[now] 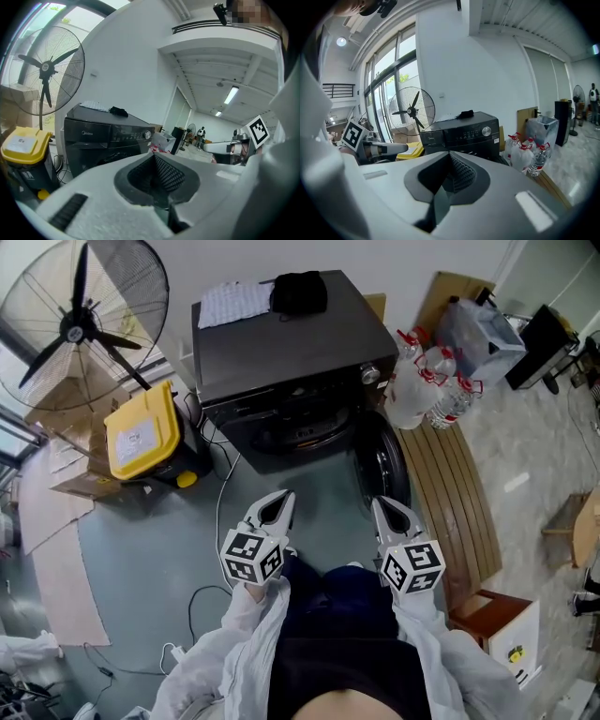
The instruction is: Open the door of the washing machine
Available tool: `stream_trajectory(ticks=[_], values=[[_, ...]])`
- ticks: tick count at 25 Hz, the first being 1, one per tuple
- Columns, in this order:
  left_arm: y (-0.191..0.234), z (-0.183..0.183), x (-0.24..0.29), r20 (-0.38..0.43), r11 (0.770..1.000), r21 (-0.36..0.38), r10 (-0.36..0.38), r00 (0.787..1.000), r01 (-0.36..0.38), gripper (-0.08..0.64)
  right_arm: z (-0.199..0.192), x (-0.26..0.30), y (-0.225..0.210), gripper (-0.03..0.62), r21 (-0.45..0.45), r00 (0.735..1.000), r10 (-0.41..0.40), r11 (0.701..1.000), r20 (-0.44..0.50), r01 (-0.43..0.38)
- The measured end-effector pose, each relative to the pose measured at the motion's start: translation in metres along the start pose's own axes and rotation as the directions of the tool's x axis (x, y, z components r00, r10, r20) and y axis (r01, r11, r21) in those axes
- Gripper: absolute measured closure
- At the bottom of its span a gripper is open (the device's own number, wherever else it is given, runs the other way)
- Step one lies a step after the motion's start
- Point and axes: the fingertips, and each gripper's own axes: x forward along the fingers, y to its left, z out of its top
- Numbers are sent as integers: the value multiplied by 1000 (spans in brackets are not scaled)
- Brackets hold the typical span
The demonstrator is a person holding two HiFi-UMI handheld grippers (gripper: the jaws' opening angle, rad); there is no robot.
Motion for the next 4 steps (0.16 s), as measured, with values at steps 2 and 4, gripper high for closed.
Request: stream_trajectory(ticks=[2,4], values=[[0,-1,3,-4,1000,-1,-3,1000,3,560,0,2,-1,583,0,1000,-2,1000,-2,2],[1,-1,5,-8,1000,-1,-6,1000,6,560,-1,3,-2,583,1,1000,-5,1000,-4,5]])
